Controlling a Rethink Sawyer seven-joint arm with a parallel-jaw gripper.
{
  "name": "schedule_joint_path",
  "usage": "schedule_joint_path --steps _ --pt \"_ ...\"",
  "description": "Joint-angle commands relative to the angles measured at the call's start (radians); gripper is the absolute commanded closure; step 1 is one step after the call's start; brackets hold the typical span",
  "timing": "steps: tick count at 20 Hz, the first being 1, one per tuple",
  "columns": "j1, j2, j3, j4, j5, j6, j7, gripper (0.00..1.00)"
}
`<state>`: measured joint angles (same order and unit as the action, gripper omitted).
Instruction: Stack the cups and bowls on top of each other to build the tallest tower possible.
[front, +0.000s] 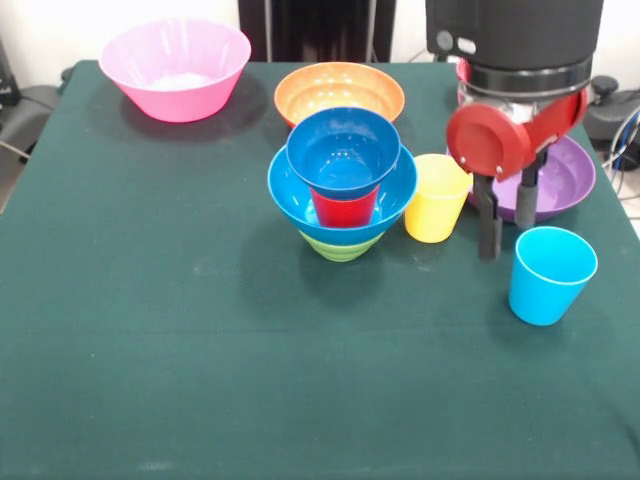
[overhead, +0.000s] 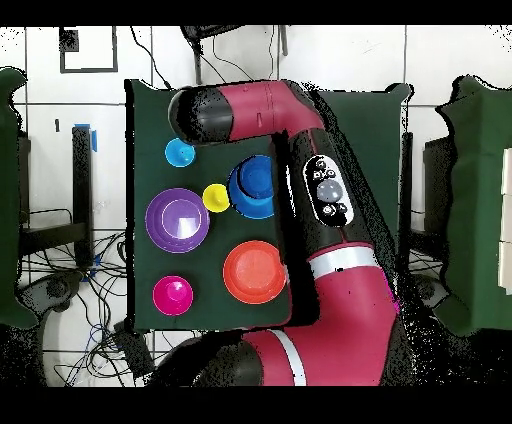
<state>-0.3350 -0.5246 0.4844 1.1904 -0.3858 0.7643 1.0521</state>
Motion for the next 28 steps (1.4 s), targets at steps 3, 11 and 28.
schedule_joint_path --steps 3,11,28 --pt "0.043 0.077 -0.036 -0.017 0.007 -0.053 0.188 0.0" --pt "0.021 0.146 -0.01 -0.037 0.051 -0.048 0.138 0.0" --pt "0.017 0.255 0.006 -0.074 0.062 -0.087 0.105 0.0"
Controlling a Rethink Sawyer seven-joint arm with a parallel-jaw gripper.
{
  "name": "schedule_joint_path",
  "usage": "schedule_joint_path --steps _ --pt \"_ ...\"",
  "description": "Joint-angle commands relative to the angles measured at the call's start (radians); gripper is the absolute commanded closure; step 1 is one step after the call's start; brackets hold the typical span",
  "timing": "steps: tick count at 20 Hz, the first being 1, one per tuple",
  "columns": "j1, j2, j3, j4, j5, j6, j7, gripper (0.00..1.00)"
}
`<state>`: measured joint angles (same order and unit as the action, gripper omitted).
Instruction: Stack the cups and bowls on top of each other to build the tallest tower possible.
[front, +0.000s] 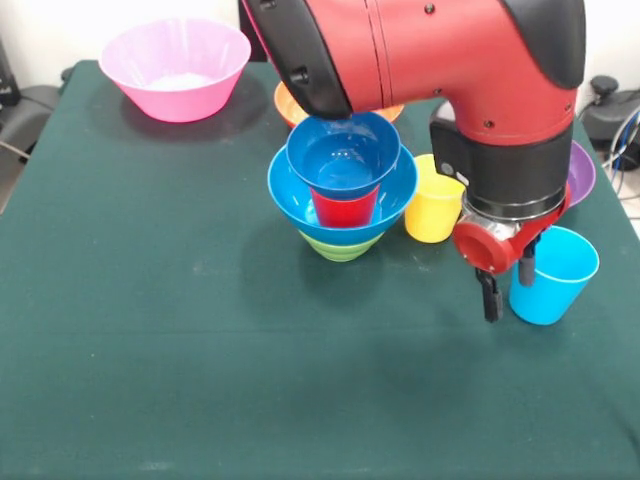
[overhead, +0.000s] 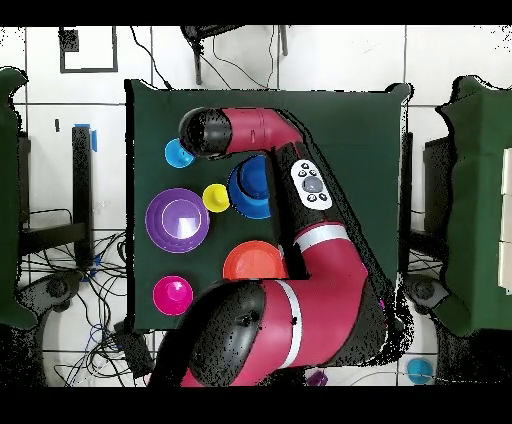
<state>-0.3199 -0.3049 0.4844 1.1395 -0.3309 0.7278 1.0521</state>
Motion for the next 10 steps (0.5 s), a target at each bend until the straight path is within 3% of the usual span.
schedule_joint_path --steps 1,10 --pt "0.003 0.039 0.006 -0.03 0.008 -0.048 0.105 0.0" --pt "0.02 0.016 -0.011 -0.05 -0.005 -0.059 0.121 0.0"
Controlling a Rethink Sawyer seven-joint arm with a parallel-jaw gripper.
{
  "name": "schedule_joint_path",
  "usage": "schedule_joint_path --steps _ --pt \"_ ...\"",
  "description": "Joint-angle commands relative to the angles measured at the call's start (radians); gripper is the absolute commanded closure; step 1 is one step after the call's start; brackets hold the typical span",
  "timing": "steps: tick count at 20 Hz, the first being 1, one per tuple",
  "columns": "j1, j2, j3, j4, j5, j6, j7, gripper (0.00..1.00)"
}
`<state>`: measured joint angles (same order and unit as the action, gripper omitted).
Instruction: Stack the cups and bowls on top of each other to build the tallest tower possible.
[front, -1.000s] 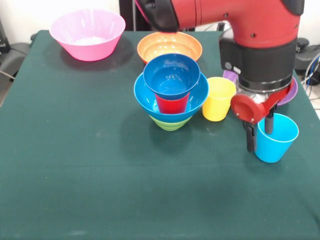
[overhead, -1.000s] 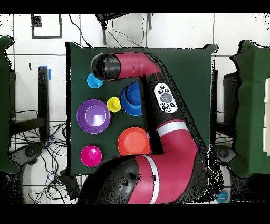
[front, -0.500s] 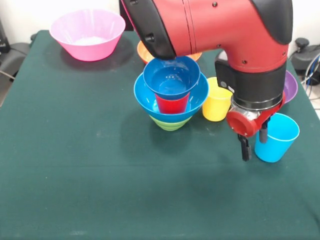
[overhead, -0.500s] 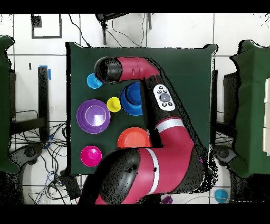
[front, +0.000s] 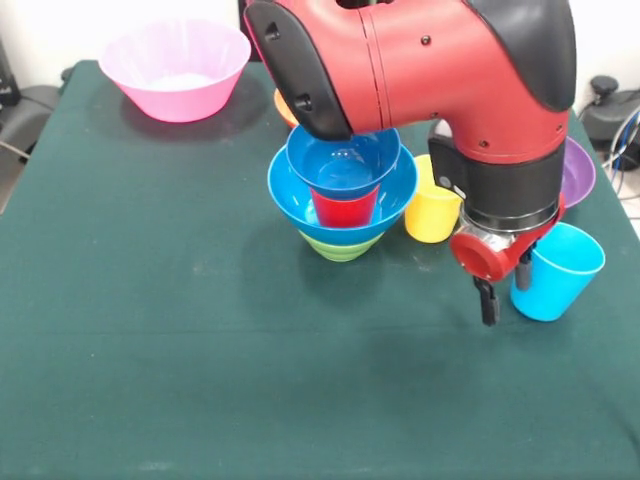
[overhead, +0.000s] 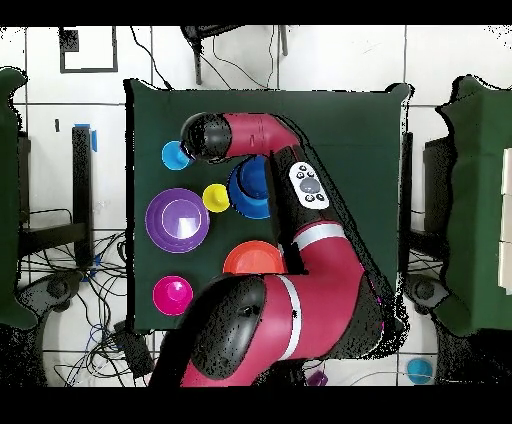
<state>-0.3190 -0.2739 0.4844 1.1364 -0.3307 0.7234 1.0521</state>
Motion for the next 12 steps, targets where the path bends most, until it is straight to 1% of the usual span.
schedule_joint_path --steps 1,5,7,12 --pt "0.025 -0.027 -0.02 -0.047 -0.011 -0.055 0.128 0.0" --pt "0.05 -0.06 -0.057 -0.066 -0.037 -0.049 0.146 0.0" --pt "0.055 -0.082 -0.077 -0.06 -0.052 -0.056 0.151 0.0" --pt "0.082 -0.132 -0.136 -0.064 -0.067 -0.032 0.168 0.0"
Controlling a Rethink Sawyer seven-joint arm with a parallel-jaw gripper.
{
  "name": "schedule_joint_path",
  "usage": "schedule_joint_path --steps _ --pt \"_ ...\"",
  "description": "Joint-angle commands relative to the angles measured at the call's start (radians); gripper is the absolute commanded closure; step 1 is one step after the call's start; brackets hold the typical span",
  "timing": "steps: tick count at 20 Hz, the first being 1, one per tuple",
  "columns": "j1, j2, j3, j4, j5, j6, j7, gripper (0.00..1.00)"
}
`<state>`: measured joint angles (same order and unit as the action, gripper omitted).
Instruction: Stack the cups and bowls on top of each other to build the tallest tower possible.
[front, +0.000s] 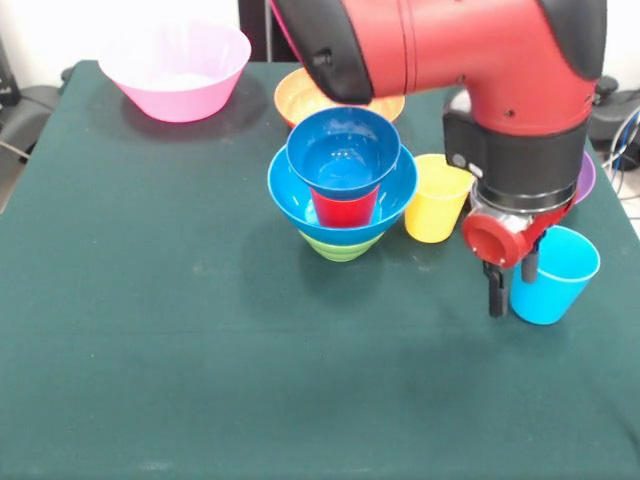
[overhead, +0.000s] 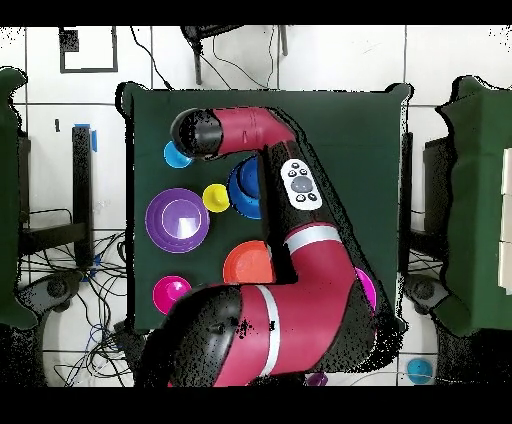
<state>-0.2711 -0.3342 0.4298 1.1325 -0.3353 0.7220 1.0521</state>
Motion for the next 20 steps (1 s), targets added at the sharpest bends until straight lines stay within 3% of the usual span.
schedule_joint_path --steps 1,8,20 --pt "0.04 -0.079 -0.091 -0.062 -0.062 -0.025 0.17 0.0" --pt "0.076 -0.051 -0.134 -0.136 -0.047 0.063 0.148 0.0" --pt "0.062 0.024 -0.094 -0.109 0.033 0.076 0.12 0.0"
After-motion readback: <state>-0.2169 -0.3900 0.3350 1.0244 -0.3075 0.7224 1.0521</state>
